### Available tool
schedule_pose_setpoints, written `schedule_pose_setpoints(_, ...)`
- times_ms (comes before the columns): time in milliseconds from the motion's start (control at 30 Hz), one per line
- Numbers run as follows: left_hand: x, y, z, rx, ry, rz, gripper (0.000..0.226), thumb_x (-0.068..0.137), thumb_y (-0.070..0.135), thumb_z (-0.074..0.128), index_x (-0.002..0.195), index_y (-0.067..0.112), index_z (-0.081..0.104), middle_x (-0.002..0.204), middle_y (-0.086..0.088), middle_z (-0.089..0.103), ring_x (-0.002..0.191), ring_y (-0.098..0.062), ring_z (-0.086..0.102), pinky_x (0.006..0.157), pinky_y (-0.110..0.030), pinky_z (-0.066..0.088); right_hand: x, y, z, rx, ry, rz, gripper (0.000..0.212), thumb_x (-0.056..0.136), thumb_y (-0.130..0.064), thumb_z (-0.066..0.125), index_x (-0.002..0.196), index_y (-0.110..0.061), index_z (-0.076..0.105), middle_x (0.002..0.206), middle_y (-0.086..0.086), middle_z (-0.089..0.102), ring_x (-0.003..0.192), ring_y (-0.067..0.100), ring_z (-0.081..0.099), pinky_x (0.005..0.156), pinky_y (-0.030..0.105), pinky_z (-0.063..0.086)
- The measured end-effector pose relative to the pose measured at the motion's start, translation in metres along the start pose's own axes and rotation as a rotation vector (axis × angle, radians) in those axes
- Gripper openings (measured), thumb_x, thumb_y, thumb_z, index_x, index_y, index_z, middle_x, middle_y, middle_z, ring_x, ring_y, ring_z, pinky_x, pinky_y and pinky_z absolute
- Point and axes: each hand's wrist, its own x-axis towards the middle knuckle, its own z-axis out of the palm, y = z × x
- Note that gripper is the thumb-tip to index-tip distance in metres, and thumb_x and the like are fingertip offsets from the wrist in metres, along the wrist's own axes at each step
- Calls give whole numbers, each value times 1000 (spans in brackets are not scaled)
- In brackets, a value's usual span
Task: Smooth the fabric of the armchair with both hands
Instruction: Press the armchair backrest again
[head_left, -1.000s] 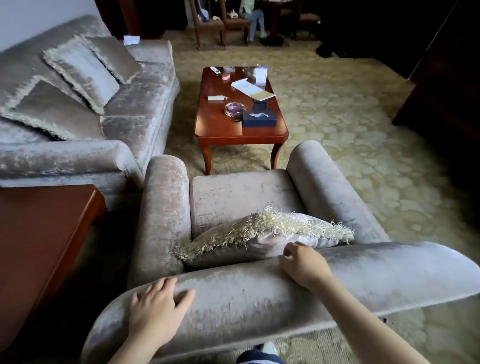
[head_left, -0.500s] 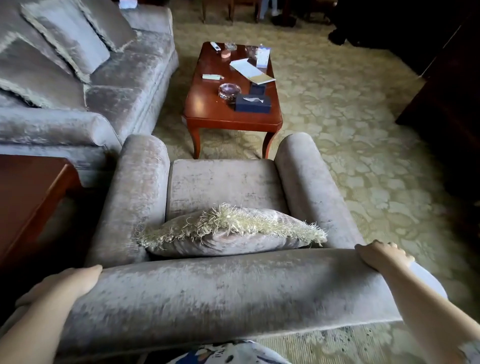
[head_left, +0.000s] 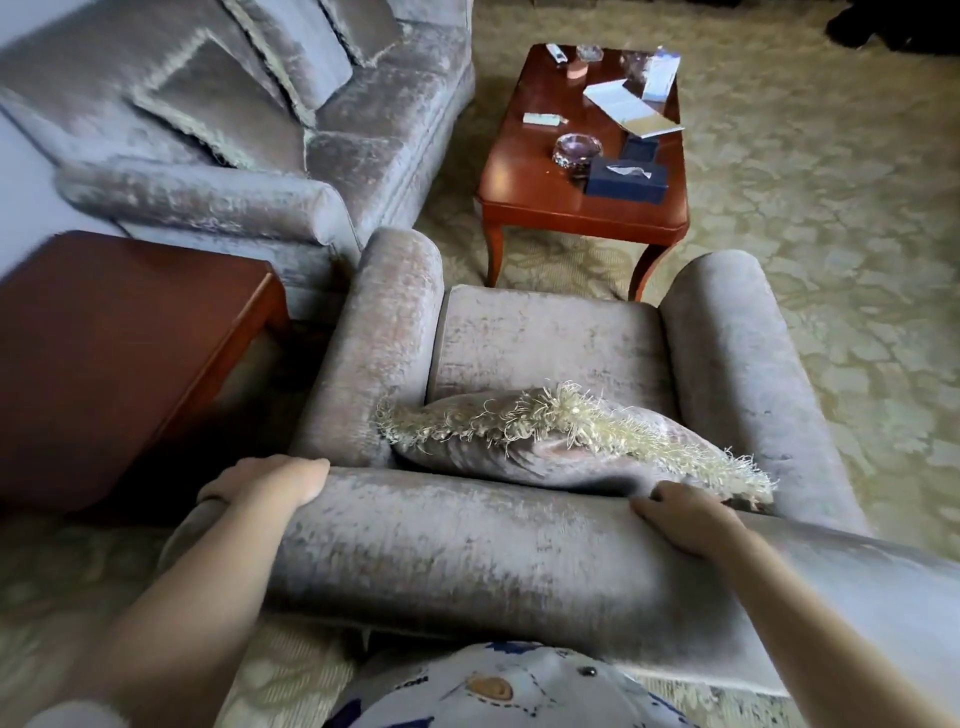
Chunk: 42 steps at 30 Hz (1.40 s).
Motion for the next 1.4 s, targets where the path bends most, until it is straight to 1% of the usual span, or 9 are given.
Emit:
schedule_pose_setpoints(100,0,-2,0,31,-35,19,73,80,66,29,134,21,48,136,-15,46,122,-38,42,104,-57,26,-9,-80,17,50,-62,-246,48,92,-52,43,123,-19,58,132,11,59,119,28,56,98,35,43)
schedule_pose_setpoints(200,0,-4,1,28,-51,37,75,78,67,28,132,21,49,135,-14,46,120,-38,42,102,-58,28,-18,-146,29,7,-131,-350,55,93,-55,34,117,-10,56,133,17,56,121,31,53,100,38,41)
schedule_pose_setpoints(400,9,-8,-2,30,-114,138,75,81,65,23,139,21,41,140,-13,40,122,-37,41,98,-54,30,-28,-248,50,-66,-139,-409,61,94,-57,29,125,-9,50,139,19,49,129,36,46,107,45,36)
schedule_pose_setpoints(567,26,-19,2,36,-153,388,66,87,58,18,142,26,36,146,-10,35,128,-36,36,101,-56,30,-27,-311,66,-31,-163,-382,53,96,-46,28,127,-10,51,141,17,48,131,34,44,107,46,34)
schedule_pose_setpoints(667,39,-23,11,82,-152,664,57,90,44,12,142,35,32,147,-9,34,130,-35,35,102,-56,30,-23,-329,71,-4,-169,-356,49,96,-44,28,124,-12,53,141,14,49,131,32,45,106,45,35)
schedule_pose_setpoints(800,57,-28,19,101,-128,830,58,89,32,11,140,22,37,144,-13,39,127,-37,38,102,-57,32,-20,-334,74,14,-164,-341,44,96,-42,30,121,-15,54,137,12,52,127,31,48,104,43,37)
schedule_pose_setpoints(1133,63,-32,29,69,-26,850,62,84,47,17,122,14,54,128,-9,52,117,-33,46,95,-49,38,-18,-329,82,24,-131,-360,41,96,-45,33,115,-18,58,133,7,56,123,27,52,102,36,39)
schedule_pose_setpoints(1267,71,-28,17,123,-38,904,63,80,39,12,120,10,50,124,-15,51,115,-36,47,94,-51,38,-4,-335,75,25,-140,-350,42,94,-46,35,116,-19,58,133,7,57,124,25,51,102,34,39)
schedule_pose_setpoints(1400,97,-21,-15,94,-44,887,38,92,32,23,117,18,48,129,-13,48,119,-37,45,96,-50,39,10,-361,55,70,-137,-307,49,92,-48,33,119,-16,58,135,12,55,125,29,51,102,37,38)
